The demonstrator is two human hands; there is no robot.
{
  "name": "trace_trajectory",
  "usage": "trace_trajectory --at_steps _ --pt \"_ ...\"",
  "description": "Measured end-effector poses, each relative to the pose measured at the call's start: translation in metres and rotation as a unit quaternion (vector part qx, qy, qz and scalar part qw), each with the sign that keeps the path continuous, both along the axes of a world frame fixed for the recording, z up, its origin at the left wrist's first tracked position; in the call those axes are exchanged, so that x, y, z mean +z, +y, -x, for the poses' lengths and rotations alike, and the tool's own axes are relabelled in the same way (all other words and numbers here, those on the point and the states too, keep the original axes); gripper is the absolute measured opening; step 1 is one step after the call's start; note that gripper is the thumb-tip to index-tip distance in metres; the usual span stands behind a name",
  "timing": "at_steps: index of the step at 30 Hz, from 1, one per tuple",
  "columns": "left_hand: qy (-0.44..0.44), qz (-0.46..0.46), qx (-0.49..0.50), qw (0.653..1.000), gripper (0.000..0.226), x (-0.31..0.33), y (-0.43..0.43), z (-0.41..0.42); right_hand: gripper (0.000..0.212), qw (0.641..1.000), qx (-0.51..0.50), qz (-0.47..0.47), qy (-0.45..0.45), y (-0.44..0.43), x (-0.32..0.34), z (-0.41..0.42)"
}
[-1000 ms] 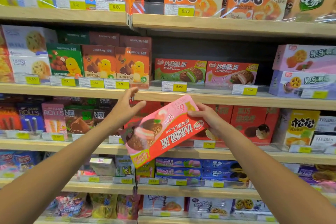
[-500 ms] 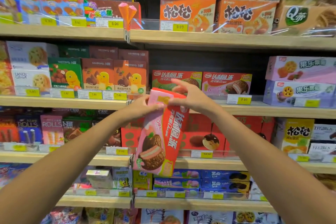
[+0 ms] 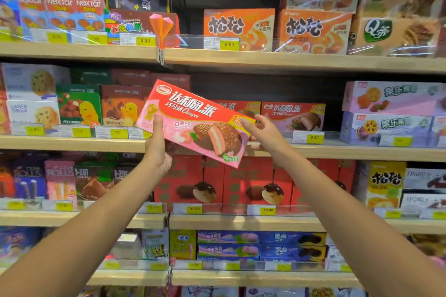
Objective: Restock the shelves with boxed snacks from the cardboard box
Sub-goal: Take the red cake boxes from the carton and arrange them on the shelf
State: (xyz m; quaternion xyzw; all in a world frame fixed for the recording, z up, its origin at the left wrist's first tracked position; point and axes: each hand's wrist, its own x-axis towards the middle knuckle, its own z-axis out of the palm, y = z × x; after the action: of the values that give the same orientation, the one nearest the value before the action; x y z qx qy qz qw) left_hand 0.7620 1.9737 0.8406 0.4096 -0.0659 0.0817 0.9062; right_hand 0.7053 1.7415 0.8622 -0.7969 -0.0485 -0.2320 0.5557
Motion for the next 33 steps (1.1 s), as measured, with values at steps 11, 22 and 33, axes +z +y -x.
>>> trace_trajectory --at_steps 11,22,33 --pt "-0.02 -0.015 -0.049 0.998 0.036 0.007 -0.061 0.004 0.048 0.965 0.007 -0.259 -0.038 -0.042 0.013 -0.011" --pt "-0.163 -0.316 -0.008 0.935 0.023 0.046 -0.113 -0.009 0.038 0.978 -0.063 -0.157 -0.118 -0.139 0.055 -0.017" --pt "-0.207 -0.447 0.019 0.87 0.046 0.061 -0.19 -0.034 0.01 0.991 -0.102 -0.082 -0.024 -0.22 0.041 -0.049"
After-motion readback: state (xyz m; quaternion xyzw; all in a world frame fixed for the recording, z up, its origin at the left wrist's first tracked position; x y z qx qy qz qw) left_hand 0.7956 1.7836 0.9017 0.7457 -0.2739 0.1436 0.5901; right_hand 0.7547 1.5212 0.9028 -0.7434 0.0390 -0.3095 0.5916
